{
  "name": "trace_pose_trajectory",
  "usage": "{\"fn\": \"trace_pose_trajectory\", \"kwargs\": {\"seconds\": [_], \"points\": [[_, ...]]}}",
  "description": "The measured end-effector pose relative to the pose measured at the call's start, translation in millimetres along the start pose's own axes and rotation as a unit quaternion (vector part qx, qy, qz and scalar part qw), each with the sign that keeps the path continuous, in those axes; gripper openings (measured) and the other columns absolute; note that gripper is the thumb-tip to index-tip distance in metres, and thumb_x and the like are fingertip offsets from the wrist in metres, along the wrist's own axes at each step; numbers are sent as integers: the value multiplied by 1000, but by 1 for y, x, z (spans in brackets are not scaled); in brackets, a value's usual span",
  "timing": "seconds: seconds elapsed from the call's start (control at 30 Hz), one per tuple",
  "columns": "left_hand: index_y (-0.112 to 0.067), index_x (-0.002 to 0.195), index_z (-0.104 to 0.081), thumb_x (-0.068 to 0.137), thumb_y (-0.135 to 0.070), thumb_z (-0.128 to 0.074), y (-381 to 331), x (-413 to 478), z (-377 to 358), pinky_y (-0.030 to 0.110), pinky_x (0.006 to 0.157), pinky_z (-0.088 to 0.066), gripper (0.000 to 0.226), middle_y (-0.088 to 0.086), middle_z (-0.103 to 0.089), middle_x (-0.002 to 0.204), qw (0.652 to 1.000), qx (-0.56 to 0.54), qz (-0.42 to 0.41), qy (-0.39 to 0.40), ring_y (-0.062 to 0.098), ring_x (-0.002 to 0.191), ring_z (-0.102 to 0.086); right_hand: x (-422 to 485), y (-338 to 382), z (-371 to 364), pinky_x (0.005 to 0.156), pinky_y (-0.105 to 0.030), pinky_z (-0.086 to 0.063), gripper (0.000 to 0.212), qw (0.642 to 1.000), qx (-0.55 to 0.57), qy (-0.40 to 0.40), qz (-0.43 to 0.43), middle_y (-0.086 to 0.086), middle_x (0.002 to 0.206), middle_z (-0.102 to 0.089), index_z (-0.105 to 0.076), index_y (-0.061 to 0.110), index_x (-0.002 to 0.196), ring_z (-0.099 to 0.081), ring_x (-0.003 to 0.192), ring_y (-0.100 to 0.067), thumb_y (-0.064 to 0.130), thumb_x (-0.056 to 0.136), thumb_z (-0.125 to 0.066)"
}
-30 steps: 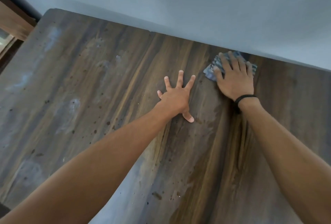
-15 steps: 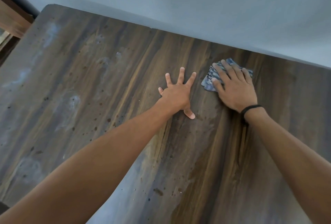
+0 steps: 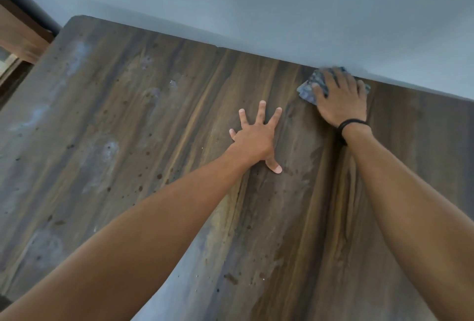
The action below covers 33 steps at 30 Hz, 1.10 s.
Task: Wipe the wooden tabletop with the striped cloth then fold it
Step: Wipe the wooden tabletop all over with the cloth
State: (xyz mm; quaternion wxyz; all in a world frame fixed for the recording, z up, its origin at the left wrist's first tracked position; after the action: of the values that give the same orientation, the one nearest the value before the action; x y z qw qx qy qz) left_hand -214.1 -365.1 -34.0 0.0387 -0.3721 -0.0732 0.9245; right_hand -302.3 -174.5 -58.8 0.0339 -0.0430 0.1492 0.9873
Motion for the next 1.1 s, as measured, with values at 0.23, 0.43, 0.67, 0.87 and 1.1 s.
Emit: {"fn": "trace_pose_trajectory", "kwargs": {"seconds": [0.23, 0.43, 0.67, 0.87, 1.1], "points": [[-40, 150, 27, 58, -49, -92, 1, 1, 0, 75, 109, -16, 151, -6, 43, 155, 1000, 6, -1, -1, 48, 143, 28, -42, -26, 2, 124, -51, -9, 58, 999, 5, -20, -36, 0, 167, -23, -24, 34, 158, -19, 153, -26, 54, 104, -27], [-38, 152, 24, 56, -49, -92, 2, 1, 1, 75, 109, -18, 152, -4, 39, 157, 1000, 9, -14, -5, 50, 144, 23, -97, -37, -5, 123, -52, -15, 58, 999, -33, -42, -9, -1, 165, -28, -28, 33, 158, -25, 151, -28, 52, 103, -24], [-35, 154, 21, 58, -56, -89, 37, -7, 14, 70, 113, -8, 147, -7, 36, 158, 999, 12, -39, 12, 40, 146, 26, -137, -12, -17, 123, -50, -14, 55, 998, -44, -40, 27, 3, 166, -26, -28, 37, 158, -23, 152, -25, 52, 105, -28], [-44, 151, 23, 56, -44, -94, 70, -15, 3, 77, 107, -11, 151, -5, 43, 155, 1000, 24, -15, 13, 41, 145, 29, -162, 16, -29, 121, -50, -18, 56, 986, -78, -34, 143, 2, 164, -31, -31, 36, 157, -29, 150, -25, 53, 103, -28], [-43, 151, 23, 55, -46, -94, 71, -16, 3, 77, 108, -16, 152, -6, 39, 157, 999, 25, -20, 2, 42, 146, 26, -193, 45, -41, 122, -53, -17, 57, 992, -76, -45, 86, -2, 165, -29, -31, 32, 157, -28, 150, -29, 51, 103, -30]]}}
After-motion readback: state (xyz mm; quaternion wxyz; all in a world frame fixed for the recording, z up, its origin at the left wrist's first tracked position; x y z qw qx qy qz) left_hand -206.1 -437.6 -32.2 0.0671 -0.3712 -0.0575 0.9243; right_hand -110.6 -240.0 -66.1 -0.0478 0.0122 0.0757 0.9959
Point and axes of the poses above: each hand's wrist, its own x-axis towards the middle knuckle, its own z-axis out of the back of the hand, y = z × x, the point moved 4 cm from there along x, towards the middle knuckle
